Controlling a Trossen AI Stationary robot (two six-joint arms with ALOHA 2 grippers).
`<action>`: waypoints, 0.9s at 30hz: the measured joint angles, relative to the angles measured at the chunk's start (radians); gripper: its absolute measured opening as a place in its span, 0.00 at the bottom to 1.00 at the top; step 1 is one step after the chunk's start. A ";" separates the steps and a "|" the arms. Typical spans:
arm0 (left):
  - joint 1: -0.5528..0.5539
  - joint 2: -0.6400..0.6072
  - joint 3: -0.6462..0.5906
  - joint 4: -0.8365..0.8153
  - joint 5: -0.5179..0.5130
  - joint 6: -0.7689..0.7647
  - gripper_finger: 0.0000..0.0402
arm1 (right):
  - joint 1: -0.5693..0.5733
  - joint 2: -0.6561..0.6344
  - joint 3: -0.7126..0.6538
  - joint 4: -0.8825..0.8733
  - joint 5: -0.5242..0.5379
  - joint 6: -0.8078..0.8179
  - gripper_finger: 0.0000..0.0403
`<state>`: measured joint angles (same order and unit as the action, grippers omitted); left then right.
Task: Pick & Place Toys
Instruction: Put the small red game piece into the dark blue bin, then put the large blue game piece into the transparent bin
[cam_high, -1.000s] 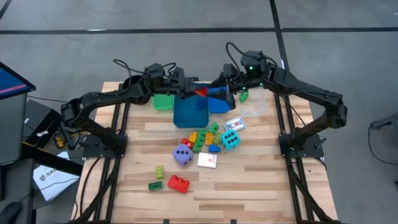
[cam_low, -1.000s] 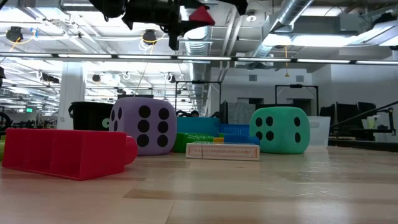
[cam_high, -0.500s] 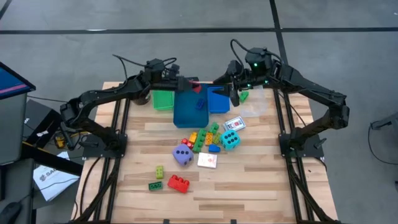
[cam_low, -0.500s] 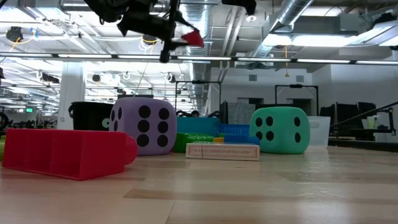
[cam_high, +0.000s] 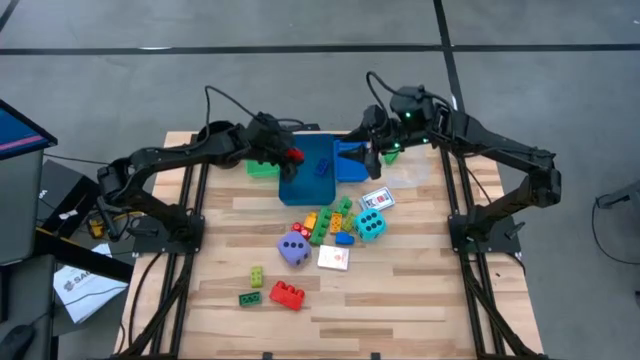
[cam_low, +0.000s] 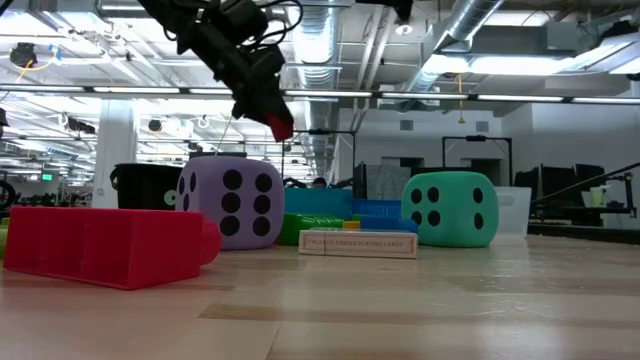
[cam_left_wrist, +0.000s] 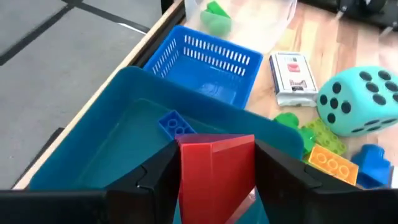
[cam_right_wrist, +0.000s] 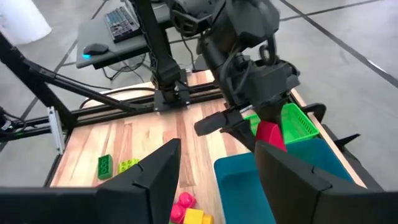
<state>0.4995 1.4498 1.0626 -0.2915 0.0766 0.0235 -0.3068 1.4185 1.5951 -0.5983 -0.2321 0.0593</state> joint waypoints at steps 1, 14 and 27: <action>0.000 0.000 -0.003 0.002 0.000 0.000 0.44 | 0.004 0.000 0.000 0.000 0.009 0.008 0.50; -0.003 0.000 -0.112 0.128 -0.002 -0.003 0.48 | 0.050 0.001 0.000 0.004 0.110 0.102 0.50; -0.004 0.000 -0.184 0.149 0.024 -0.066 0.52 | 0.094 0.001 0.000 0.008 0.207 0.202 0.50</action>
<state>0.4957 1.4494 0.8787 -0.1425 0.1010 -0.0422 -0.2132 1.4193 1.5951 -0.5900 -0.0250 0.2614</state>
